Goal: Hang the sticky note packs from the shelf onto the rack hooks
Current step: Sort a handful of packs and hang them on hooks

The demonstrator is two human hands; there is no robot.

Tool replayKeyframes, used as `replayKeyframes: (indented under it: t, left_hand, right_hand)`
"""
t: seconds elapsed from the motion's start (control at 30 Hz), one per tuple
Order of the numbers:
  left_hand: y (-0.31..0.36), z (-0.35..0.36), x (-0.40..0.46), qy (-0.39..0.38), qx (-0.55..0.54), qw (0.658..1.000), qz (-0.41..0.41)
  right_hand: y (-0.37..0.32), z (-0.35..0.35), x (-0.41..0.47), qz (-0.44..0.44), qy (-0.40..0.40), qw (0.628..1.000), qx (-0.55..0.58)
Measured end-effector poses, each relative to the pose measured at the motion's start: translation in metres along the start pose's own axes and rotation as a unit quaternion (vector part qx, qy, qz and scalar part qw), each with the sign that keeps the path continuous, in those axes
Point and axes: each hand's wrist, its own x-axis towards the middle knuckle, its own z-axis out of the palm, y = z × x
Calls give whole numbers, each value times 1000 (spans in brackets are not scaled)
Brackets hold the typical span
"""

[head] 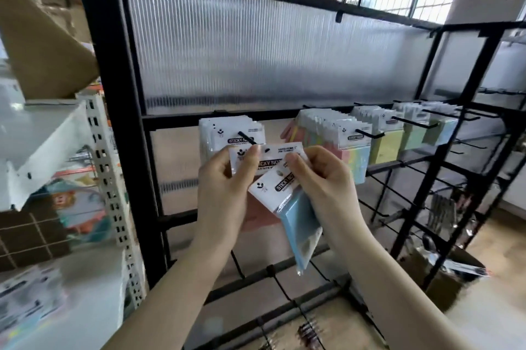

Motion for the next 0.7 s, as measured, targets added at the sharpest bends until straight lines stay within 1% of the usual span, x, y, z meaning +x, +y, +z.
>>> replayKeyframes:
  t: [0.1, 0.2, 0.27, 0.37, 0.43, 0.5, 0.6, 0.7]
  left_hand:
    - [-2, 2, 6, -2, -1, 1000, -2]
    - [-4, 3, 6, -3, 20, 1000, 5]
    - [-7, 5, 5, 24, 38, 999, 14]
    - [-15, 9, 3, 87, 78, 993, 36]
    - [-22, 11, 4, 142, 142, 978, 50]
    - [-29, 10, 8, 188, 186, 963, 47]
    - [-40, 5, 18, 212, 230, 948, 51]
    - [-51, 2, 27, 223, 247, 941, 53]
  right_hand:
    - [7, 3, 11, -13, 2, 1000, 8]
    - [13, 0, 20, -34, -16, 999, 9]
    - [18, -2, 25, -30, -42, 999, 17]
    - [27, -3, 33, -15, -96, 995, 4]
    - [33, -2, 40, -15, -108, 994, -1]
    - [38, 0, 48, -14, -102, 995, -1]
    - [47, 4, 59, -8, -89, 996, -17]
    - [57, 10, 70, 10, -96, 995, -30]
